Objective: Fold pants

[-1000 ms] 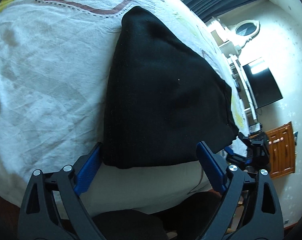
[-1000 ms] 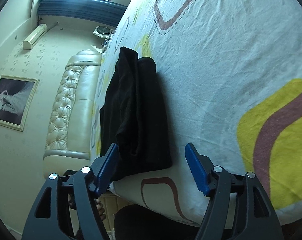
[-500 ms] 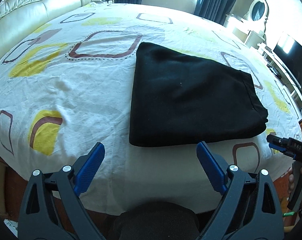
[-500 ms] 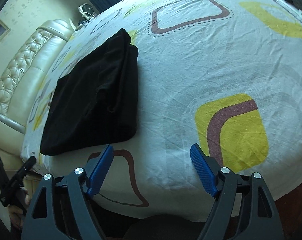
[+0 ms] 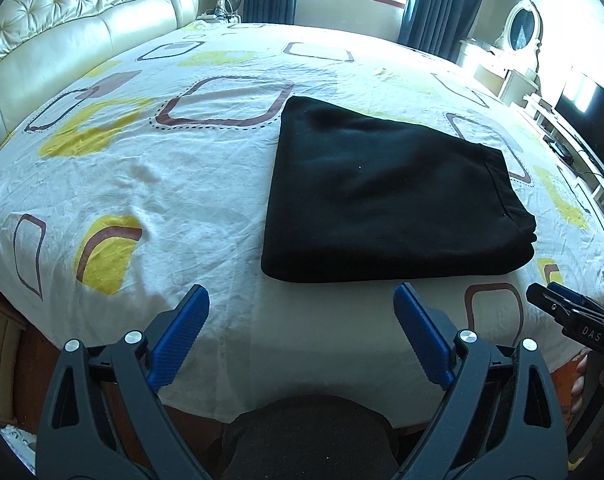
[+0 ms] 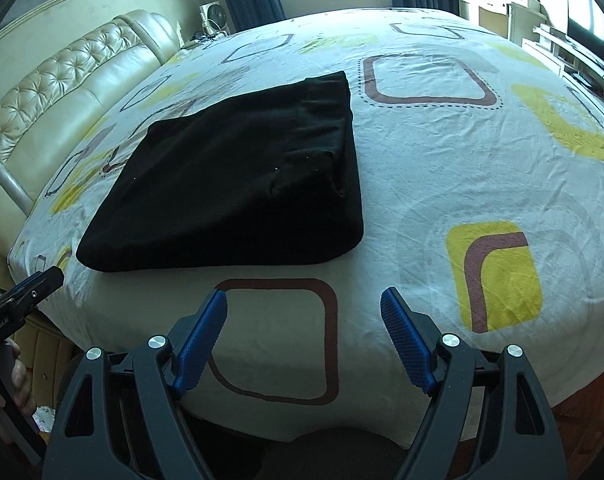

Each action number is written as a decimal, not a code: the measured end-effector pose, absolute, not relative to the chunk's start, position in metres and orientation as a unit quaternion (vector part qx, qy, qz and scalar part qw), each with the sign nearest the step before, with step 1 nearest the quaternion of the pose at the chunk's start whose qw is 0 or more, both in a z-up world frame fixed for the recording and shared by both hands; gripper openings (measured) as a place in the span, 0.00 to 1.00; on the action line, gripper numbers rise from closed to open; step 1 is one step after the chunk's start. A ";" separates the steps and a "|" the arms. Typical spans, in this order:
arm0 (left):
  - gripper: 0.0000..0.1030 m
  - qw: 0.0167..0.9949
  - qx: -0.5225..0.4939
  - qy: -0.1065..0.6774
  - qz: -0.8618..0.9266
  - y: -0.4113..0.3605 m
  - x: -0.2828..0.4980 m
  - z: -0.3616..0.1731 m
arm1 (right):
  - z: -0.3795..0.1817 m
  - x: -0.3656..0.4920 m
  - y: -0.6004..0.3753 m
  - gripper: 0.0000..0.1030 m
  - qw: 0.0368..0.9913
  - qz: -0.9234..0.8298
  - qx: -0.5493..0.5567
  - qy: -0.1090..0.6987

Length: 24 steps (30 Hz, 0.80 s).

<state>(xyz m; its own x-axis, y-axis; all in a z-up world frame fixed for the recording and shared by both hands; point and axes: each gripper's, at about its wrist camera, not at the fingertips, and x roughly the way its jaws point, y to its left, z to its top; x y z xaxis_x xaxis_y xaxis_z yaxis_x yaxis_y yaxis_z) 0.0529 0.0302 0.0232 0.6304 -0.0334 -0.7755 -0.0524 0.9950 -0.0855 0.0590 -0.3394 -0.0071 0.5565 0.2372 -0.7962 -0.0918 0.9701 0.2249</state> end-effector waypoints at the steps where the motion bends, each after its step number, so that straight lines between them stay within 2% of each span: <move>1: 0.91 0.901 -0.047 0.431 0.003 0.029 0.054 0.023 | -0.007 0.059 -0.339 0.76 0.879 0.094 0.081 0.460; 24: 0.91 0.900 -0.066 0.431 0.008 0.031 0.053 0.024 | -0.018 0.063 -0.334 0.76 0.866 0.087 0.112 0.479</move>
<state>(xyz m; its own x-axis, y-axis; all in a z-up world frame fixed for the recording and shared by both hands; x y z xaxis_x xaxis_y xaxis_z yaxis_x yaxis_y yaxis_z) 0.0532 0.0305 0.0236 0.6283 -0.0432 -0.7768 -0.0707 0.9912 -0.1123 0.0629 -0.3340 -0.0179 0.5257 0.2582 -0.8105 -0.0437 0.9598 0.2774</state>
